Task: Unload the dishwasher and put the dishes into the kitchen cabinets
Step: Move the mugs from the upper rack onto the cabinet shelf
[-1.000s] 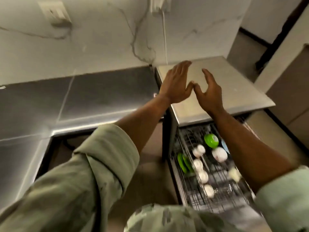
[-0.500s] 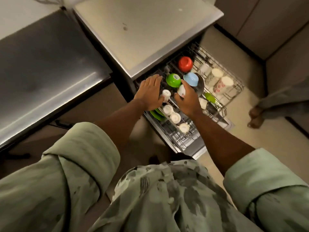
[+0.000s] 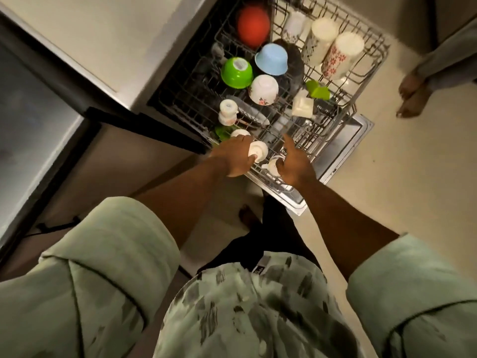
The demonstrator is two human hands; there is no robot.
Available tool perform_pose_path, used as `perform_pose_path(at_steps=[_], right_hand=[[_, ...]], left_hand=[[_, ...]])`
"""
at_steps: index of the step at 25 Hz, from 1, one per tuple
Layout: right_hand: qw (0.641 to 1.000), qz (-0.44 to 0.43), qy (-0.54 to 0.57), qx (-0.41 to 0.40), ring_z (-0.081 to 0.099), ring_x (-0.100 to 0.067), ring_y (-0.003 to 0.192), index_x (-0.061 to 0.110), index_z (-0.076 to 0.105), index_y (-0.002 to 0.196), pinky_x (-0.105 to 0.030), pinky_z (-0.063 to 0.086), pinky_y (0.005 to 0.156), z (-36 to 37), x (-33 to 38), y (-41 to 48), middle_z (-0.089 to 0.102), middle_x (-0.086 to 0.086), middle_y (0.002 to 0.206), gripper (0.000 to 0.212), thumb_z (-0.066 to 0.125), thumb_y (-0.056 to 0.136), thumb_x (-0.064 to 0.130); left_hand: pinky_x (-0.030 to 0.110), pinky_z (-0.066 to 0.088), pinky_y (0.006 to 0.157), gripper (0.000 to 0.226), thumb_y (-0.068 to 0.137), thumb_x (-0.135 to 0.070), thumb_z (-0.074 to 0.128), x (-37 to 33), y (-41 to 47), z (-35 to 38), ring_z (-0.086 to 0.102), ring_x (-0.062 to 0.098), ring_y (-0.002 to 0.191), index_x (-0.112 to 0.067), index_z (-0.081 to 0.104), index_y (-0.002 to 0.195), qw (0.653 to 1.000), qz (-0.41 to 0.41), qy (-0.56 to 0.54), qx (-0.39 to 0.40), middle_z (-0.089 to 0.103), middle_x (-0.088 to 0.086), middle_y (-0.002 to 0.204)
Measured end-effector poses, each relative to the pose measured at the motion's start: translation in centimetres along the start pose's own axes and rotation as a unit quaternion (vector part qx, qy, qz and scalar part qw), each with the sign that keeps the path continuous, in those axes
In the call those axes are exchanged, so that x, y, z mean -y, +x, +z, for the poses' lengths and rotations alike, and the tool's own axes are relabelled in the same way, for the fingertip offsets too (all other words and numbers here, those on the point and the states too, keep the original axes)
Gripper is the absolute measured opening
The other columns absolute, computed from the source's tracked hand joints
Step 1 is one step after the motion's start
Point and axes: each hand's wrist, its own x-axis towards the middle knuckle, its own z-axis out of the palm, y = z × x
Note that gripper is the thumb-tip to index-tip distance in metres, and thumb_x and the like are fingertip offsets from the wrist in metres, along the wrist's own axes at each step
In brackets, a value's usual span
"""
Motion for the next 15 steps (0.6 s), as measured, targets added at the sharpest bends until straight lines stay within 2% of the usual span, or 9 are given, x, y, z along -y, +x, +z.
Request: perform_pose_path(at_steps=[2,4,8,10,15], right_hand=[[0.998,0.009,-0.052,0.029,0.062,-0.037,0.103,0.025,0.02,0.152,-0.042,0.052,0.082,1.0,-1.2,1.6,0.062,-0.02,0.117,0.079,0.063,0.088,0.01],[0.993,-0.005,-0.096,0.065,0.06,-0.038,0.107,0.023,0.021,0.152,-0.045,0.053,0.084,2.1,-2.5,3.0,0.058,-0.019,0.127,0.082,0.067,0.084,0.01],[0.956,-0.086,-0.247,0.13,0.045,-0.037,0.128,0.021,0.029,0.149,-0.048,0.042,0.101,4.0,-4.9,4.9,0.043,-0.016,0.145,0.068,0.061,0.089,0.015],[0.94,-0.111,-0.29,0.14,0.042,-0.036,0.131,0.022,0.03,0.148,-0.047,0.039,0.103,4.7,-5.5,5.2,0.04,-0.015,0.147,0.065,0.058,0.091,0.015],[0.93,-0.126,-0.317,0.137,0.046,-0.039,0.125,0.021,0.034,0.143,-0.048,0.046,0.096,5.4,-6.0,6.1,0.038,-0.017,0.146,0.061,0.061,0.089,0.017]], left_hand=[[0.046,0.042,0.102,0.057,0.09,-0.039,0.058,0.2,2.4,1.0,0.047,0.032,0.125,-0.012,0.041,0.138,1.0,-0.008,0.015,0.016,0.049,0.012,0.138],[0.045,0.044,0.099,0.059,0.087,-0.037,0.062,0.1,4.2,2.0,0.048,0.032,0.123,-0.014,0.04,0.138,0.999,-0.021,0.036,0.026,0.049,0.01,0.137],[0.045,0.046,0.094,0.061,0.087,-0.028,0.064,-0.4,7.6,3.9,0.047,0.031,0.124,-0.029,0.039,0.143,0.994,-0.015,0.07,0.079,0.046,0.006,0.14],[0.045,0.048,0.091,0.057,0.088,-0.029,0.063,-0.7,8.6,4.9,0.043,0.032,0.125,-0.033,0.041,0.14,0.986,-0.011,0.134,0.095,0.044,0.006,0.14],[0.046,0.045,0.087,0.054,0.086,-0.034,0.065,-1.4,9.9,6.8,0.044,0.034,0.121,-0.026,0.043,0.134,0.97,-0.037,0.24,0.03,0.041,0.012,0.137]])
